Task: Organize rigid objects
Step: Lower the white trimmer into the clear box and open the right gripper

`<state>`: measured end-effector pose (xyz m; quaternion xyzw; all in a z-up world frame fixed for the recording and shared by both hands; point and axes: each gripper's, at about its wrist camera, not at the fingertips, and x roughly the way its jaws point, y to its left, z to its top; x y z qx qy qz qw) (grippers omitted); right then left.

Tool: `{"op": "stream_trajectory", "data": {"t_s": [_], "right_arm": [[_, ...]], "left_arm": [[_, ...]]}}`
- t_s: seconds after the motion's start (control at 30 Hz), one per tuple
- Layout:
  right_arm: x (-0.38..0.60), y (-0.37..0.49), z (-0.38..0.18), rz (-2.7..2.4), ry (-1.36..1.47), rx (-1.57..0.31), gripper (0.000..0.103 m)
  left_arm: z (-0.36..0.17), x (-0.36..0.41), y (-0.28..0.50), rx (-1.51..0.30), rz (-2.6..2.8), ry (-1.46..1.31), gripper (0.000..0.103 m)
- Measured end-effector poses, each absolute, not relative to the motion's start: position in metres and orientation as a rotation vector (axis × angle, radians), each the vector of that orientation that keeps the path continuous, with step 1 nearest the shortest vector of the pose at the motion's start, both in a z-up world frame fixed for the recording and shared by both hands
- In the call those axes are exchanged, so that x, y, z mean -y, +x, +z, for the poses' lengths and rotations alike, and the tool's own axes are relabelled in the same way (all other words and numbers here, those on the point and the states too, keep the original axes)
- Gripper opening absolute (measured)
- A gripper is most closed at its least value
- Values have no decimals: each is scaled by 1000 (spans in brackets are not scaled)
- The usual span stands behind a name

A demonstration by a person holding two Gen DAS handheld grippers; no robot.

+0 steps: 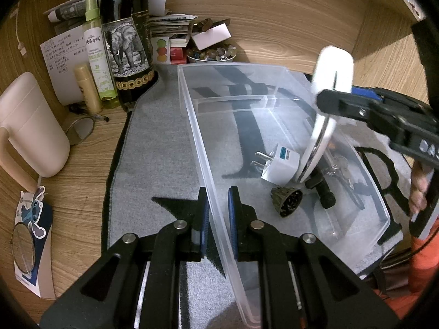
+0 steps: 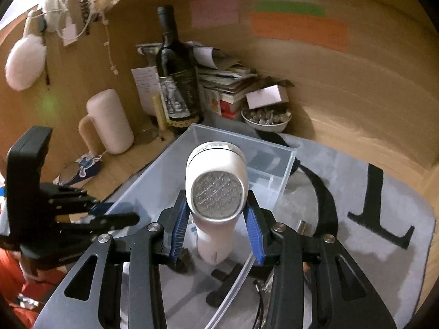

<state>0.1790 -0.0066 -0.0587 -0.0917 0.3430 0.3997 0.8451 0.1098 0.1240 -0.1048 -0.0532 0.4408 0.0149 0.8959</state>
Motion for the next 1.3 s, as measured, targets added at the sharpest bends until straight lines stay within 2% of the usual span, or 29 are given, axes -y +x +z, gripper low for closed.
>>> {"op": "stream_trajectory", "data": {"t_s": [0.3,0.6,0.67,0.8,0.87,1.0,1.1,1.3], "right_arm": [[-7,204,-86,802,-231,-810,37],[-12,200,-88,809,-274,-800,38],[-11,200,-85,812,-267,-791,45],[-9,194,-75,807,-274,-747,49],[-5,190,-68,795,-273,-716,58],[2,184,-54,782,-266,-664,60],[11,179,-44,759,-257,-616,71],[41,173,-27,703,-234,-552,72]], "left_arm": [[-105,-124,110,-913,29,-110,13],[-105,-123,110,-912,29,-111,13],[-105,-123,110,-913,26,-113,13],[-105,-123,111,-915,27,-112,13],[-105,-123,111,-915,28,-114,13],[-106,-124,111,-914,28,-114,13],[-106,-123,111,-915,28,-114,13],[-106,-124,111,-914,28,-114,13]]}}
